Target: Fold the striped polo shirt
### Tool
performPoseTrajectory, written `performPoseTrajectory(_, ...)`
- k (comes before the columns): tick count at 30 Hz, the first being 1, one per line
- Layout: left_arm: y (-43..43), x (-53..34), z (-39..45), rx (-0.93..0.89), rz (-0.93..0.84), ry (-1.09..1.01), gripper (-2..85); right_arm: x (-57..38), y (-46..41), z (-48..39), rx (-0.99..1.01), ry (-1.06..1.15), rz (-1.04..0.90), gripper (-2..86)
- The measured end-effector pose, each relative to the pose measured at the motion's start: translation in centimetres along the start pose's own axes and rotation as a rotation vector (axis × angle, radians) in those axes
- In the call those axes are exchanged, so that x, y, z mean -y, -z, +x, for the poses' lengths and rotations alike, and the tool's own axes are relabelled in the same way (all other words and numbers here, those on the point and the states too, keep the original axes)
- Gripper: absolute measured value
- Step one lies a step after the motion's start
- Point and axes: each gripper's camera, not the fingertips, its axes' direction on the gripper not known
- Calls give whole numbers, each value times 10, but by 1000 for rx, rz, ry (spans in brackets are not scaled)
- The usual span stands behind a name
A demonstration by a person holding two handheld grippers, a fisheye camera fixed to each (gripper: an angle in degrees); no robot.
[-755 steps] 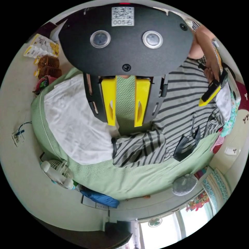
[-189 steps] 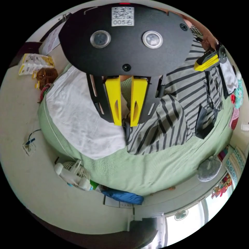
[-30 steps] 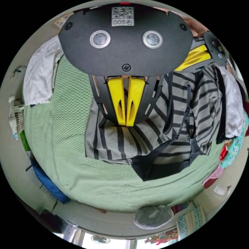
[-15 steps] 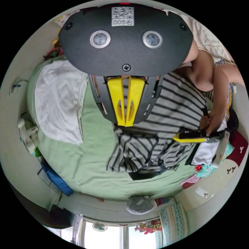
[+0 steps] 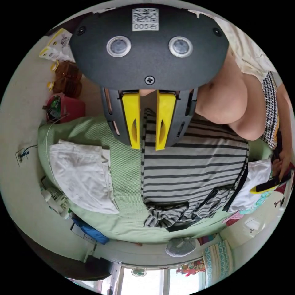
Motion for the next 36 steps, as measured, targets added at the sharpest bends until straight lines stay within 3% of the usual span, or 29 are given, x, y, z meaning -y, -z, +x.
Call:
performPoseTrajectory(8,7,-145,-36,38,-69,159,51,-65,-18,-17,-63,-44,-17,82)
performPoseTrajectory(14,-9,-205,-46,70,-52,230,92,-97,-22,-11,-56,-104,25,89)
performPoseTrajectory(27,-52,-253,-48,84,-123,296,132,-144,-55,1,-37,-163,35,119)
performPoseTrajectory(36,-68,-274,-47,77,-165,303,135,-165,-74,4,1,-79,30,137)
